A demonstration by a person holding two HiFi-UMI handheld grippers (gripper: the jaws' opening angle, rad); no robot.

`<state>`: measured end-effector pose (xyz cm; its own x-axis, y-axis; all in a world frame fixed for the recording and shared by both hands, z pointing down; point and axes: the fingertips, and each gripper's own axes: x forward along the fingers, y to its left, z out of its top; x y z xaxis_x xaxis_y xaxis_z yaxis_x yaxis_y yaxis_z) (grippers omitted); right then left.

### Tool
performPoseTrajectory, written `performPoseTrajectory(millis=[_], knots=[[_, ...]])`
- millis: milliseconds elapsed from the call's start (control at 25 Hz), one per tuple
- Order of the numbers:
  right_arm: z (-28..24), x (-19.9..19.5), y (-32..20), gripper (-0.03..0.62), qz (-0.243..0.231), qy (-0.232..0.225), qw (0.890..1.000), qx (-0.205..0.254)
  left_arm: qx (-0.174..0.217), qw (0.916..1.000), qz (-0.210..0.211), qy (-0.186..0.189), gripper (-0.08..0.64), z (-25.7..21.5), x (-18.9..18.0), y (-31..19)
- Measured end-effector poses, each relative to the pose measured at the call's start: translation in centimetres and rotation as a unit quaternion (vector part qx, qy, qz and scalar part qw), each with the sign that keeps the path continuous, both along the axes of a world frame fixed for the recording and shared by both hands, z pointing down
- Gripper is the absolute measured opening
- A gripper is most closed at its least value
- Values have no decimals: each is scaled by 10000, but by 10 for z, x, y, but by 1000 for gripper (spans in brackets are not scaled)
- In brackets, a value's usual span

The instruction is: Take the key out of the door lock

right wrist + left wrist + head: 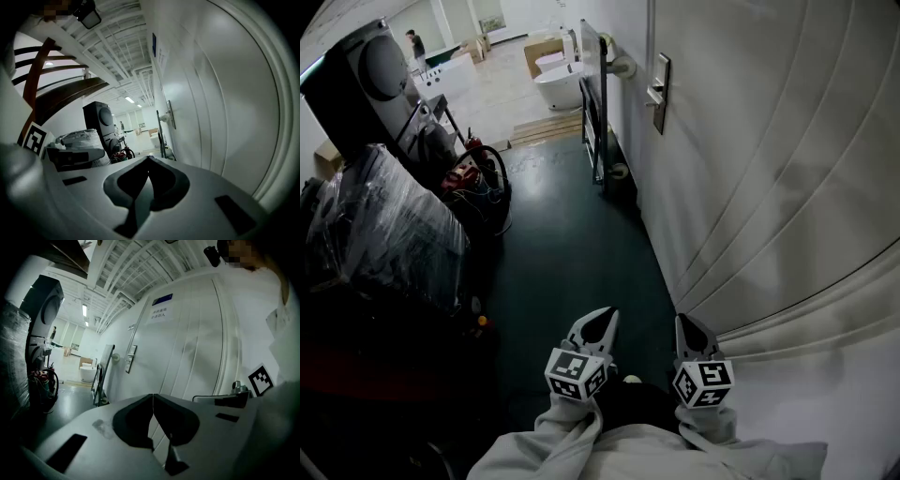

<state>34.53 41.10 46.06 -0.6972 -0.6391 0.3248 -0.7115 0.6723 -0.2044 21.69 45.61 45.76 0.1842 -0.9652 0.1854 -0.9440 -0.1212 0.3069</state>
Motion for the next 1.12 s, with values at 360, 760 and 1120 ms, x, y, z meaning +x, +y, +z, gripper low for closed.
performPoseTrajectory(millis=[360,760,1120], knots=[[2,12,5,52,158,-71,9998,-56,-38,9999,-85,-44,15,-1,8,13],[17,13,22,52,126,-91,9994,-300,-203,9997,-159,-46,15,9,10,30],[23,5,12,52,76,-66,9993,-359,-249,9993,-295,1,15,14,-1,19]])
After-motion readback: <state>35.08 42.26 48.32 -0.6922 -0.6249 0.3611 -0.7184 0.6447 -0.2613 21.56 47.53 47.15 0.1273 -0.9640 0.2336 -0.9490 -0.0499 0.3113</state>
